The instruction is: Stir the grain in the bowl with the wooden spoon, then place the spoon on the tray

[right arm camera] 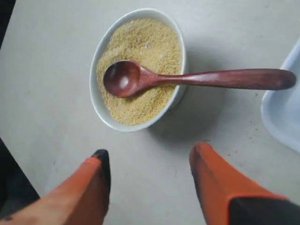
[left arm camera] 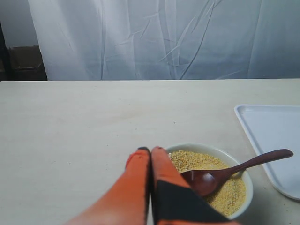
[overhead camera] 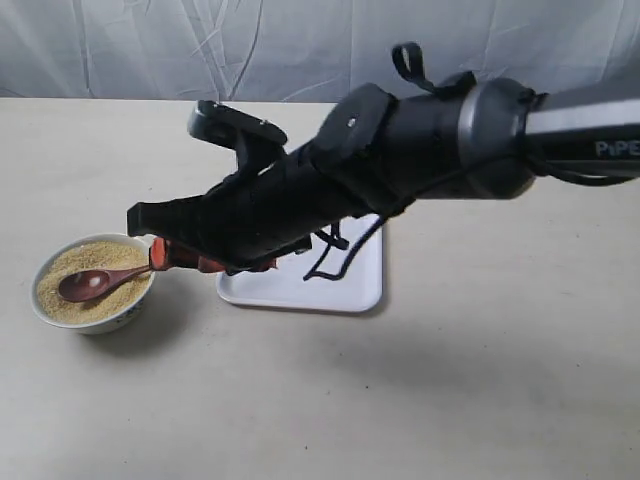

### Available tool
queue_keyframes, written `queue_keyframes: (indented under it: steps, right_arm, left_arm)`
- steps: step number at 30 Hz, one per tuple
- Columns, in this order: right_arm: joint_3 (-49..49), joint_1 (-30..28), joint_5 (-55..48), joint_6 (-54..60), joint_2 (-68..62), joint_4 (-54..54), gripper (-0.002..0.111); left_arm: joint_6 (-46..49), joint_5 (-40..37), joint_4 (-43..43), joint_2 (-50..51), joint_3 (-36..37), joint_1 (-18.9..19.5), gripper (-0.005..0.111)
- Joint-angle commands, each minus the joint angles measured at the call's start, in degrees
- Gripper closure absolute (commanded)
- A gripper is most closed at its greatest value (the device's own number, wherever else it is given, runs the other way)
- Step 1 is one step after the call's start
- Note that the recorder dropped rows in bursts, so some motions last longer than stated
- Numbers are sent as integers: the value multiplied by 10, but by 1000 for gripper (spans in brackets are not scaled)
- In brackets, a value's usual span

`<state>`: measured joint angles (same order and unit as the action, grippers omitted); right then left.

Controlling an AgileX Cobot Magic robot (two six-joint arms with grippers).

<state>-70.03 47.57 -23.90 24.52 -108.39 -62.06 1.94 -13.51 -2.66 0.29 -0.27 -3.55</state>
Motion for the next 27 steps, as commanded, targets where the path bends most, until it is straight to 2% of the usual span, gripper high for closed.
queue_keyframes:
  steps: [1,3,4,5,8,13,17,21,24,27]
  right_arm:
    - [80,-2,32,171,20,-247,56]
    - [95,-6,-71,323,8,-367,56]
    - [96,-10,-114,347,3,-379,56]
    - [97,-21,-168,366,-6,-379,56]
    - [103,-39,-155,341,-3,-379,56]
    - [123,-14,1,329,32,-379,56]
    - [128,23,120,402,68,-374,57]
    - [131,80,215,448,112,-246,57]
    - [153,152,380,468,122,-185,57]
    - [177,207,557,479,105,-205,57]
  left_arm:
    - [-3,2,4,-3,3,0,106]
    - [-3,2,4,-3,3,0,106]
    - [-3,2,4,-3,3,0,106]
    - [-3,2,4,-3,3,0,106]
    - [-3,2,4,-3,3,0,106]
    - [-3,2,4,-3,3,0,106]
    - [-3,2,4,-3,3,0,106]
    - [-3,2,4,-3,3,0,106]
    - [-3,2,4,-3,3,0,106]
    - [-3,2,4,-3,3,0,106]
